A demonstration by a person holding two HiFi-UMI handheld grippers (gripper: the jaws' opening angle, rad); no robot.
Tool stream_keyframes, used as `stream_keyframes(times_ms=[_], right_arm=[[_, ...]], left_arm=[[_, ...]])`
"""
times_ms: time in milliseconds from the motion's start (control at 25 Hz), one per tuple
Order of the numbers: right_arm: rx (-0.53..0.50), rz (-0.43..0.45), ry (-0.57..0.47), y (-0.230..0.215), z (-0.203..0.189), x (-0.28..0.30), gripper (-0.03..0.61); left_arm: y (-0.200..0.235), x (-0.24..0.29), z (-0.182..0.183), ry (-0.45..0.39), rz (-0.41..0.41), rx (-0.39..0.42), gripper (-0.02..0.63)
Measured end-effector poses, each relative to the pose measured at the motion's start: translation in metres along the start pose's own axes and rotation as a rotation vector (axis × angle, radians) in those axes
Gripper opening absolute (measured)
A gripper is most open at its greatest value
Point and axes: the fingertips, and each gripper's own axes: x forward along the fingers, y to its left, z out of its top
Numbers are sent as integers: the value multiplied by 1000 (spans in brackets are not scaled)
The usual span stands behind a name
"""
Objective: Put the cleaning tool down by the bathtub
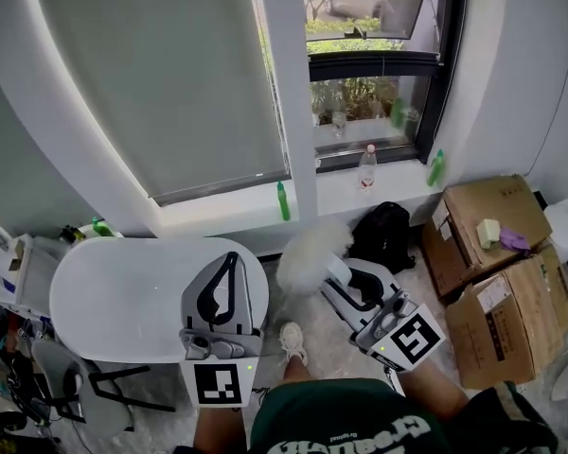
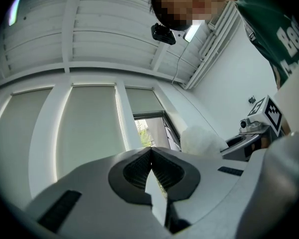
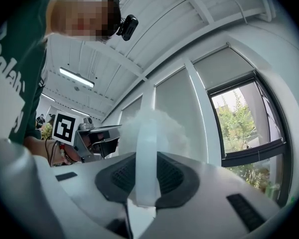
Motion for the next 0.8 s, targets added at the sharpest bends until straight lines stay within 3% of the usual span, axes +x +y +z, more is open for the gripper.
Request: stream_keyframes(times_ms=[480, 800], right_arm=[[10, -22, 47, -61, -22, 120, 91], [-3, -35, 49, -98, -34, 194, 91]], left_arm=[[82, 97, -68, 46, -42, -12, 9], [132, 152, -100, 34, -64, 9, 9]])
